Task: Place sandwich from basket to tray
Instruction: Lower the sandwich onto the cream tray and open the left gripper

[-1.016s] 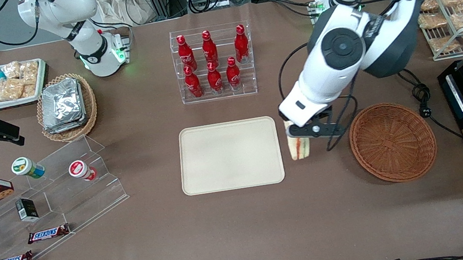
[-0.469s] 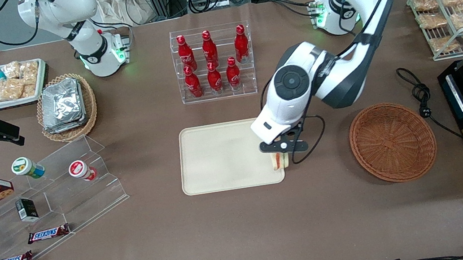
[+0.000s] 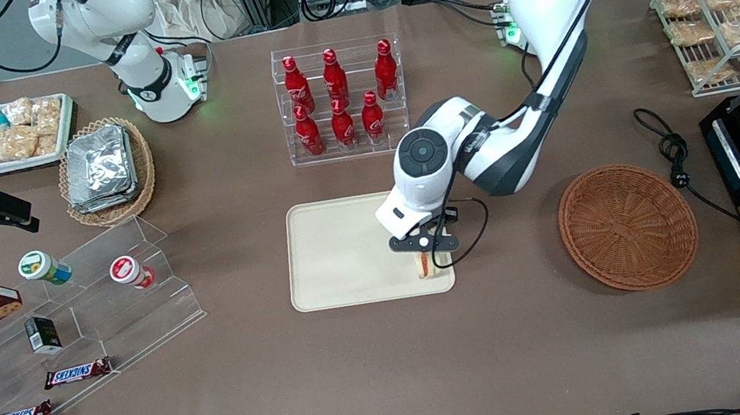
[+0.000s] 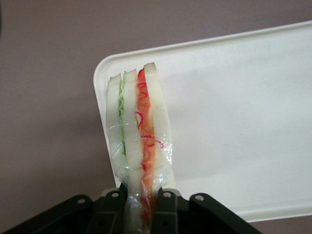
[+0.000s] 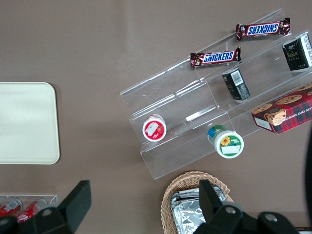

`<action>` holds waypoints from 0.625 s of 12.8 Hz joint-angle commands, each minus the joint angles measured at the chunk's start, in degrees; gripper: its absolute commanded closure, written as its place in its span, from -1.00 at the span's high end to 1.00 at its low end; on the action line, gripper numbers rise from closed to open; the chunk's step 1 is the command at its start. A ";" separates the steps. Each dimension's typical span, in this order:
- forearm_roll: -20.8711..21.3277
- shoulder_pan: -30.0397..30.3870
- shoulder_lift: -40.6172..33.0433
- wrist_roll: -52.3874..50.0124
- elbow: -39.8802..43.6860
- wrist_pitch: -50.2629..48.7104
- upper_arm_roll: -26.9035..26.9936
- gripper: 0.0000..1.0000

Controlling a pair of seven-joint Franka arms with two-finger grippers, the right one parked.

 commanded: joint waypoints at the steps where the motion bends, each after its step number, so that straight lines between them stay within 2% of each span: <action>1: 1.66 -1.14 2.38 -1.86 0.67 2.51 0.41 -1.00; 6: 1.66 -2.11 3.09 -1.86 -0.82 4.45 2.60 -1.00; 7: 1.57 -2.11 3.09 -1.95 -0.82 4.45 2.69 -0.75; 8: 1.57 -2.11 3.09 -2.04 -0.82 4.54 2.87 -0.38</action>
